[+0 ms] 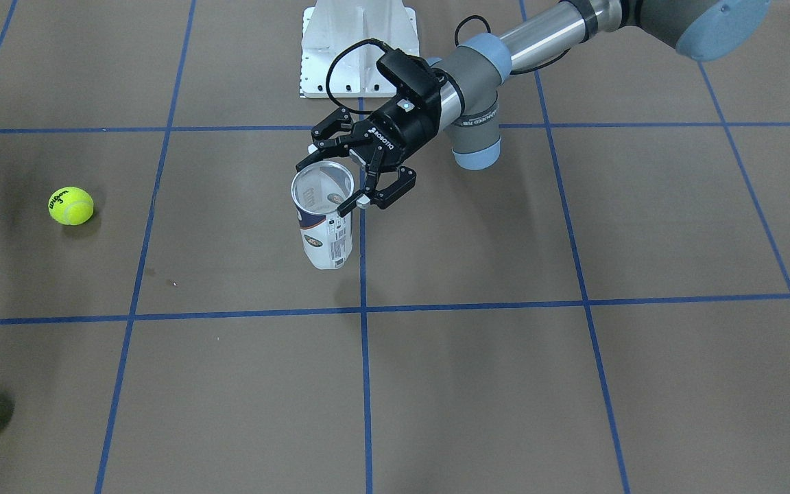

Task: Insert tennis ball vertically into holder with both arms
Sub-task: 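Rotate the held can upright with the left gripper, open end up, then hold the upright can with the left gripper while the right gripper approaches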

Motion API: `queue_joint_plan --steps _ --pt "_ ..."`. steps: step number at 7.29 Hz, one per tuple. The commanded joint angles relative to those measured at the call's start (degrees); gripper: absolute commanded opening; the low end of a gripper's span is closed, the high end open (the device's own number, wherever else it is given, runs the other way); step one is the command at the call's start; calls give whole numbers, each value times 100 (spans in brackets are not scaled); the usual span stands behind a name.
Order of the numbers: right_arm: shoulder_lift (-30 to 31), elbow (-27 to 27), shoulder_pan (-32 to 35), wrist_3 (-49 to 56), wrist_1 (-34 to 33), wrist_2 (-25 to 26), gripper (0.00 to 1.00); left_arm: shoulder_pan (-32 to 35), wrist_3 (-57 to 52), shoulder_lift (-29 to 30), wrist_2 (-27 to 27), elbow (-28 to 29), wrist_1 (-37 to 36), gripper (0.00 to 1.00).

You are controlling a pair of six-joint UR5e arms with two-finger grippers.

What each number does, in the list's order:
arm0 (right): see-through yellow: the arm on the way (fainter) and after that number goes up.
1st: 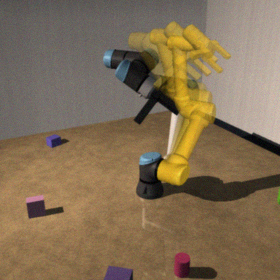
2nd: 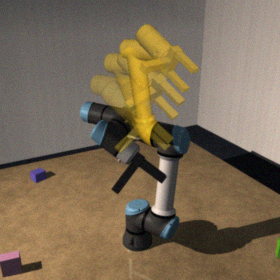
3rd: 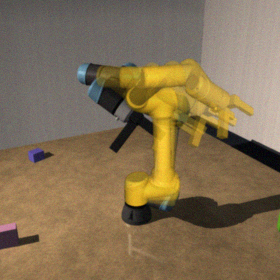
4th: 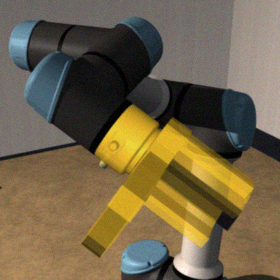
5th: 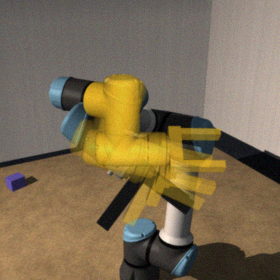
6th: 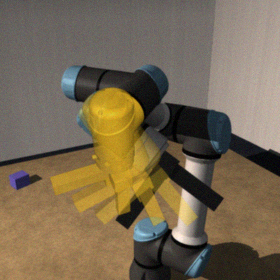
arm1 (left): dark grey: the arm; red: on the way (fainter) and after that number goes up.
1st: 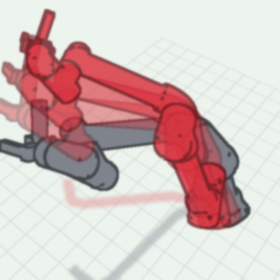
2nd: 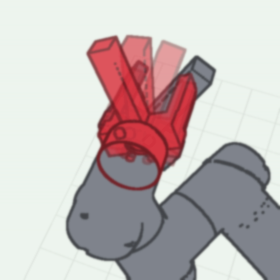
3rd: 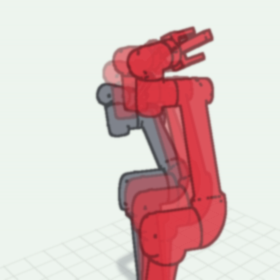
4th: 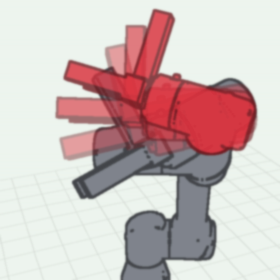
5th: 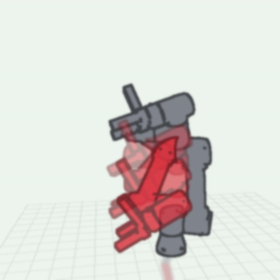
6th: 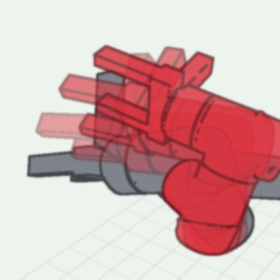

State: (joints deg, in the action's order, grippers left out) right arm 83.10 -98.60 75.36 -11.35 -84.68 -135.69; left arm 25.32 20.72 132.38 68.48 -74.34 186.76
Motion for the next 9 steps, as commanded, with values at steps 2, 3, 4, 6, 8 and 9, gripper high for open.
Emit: queue_joint_plan --steps 2,3,4,6,8,9 --pt "5 16 -65 -8 4 17 99 -158 -24 -354 -28 121 238 66" --pt "-4 42 -100 -8 4 17 99 -194 -24 -328 -28 122 230 67" --pt "-13 43 -117 -8 4 51 99 -264 -24 -353 -28 130 229 67" --pt "-13 43 -126 -8 4 87 99 -291 -24 -362 -28 139 221 67" --pt "-13 43 -126 -8 4 122 99 -282 -33 -354 -36 174 221 66" --pt "-13 34 -126 -8 4 122 99 -282 -33 -354 -36 174 229 67"
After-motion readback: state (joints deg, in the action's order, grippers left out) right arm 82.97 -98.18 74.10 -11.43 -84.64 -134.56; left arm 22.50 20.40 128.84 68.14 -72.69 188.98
